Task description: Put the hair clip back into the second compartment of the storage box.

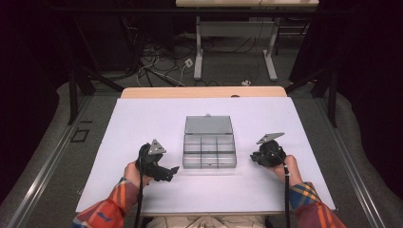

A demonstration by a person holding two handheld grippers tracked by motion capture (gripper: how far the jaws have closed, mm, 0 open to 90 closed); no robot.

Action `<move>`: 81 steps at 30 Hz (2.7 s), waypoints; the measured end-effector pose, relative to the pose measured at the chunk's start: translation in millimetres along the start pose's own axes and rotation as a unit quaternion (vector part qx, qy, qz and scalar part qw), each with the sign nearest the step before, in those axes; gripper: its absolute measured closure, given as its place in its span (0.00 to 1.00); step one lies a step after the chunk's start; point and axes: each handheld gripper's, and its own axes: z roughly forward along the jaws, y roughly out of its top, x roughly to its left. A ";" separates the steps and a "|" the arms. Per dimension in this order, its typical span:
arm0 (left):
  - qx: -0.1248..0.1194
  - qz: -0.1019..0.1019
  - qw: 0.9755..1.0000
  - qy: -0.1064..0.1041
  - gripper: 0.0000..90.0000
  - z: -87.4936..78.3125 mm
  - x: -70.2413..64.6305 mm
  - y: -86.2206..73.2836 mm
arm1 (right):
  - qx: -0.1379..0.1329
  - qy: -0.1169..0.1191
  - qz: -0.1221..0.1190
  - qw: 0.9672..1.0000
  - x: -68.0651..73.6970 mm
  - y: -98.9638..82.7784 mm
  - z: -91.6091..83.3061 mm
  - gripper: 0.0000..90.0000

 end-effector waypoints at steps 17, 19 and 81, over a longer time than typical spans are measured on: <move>0.000 0.000 1.000 0.000 0.02 -0.1 -0.4 0.0 | -0.022 -0.007 0.016 1.000 0.2 2.4 -7.4 0.88; -0.001 -0.002 1.000 0.000 0.02 0.2 -0.6 0.0 | -0.025 -0.006 0.016 1.000 0.4 2.8 -8.0 0.88; 0.002 0.000 1.000 0.004 0.02 1.7 -0.6 0.3 | -0.106 -0.003 0.003 0.994 29.5 21.9 -21.4 0.88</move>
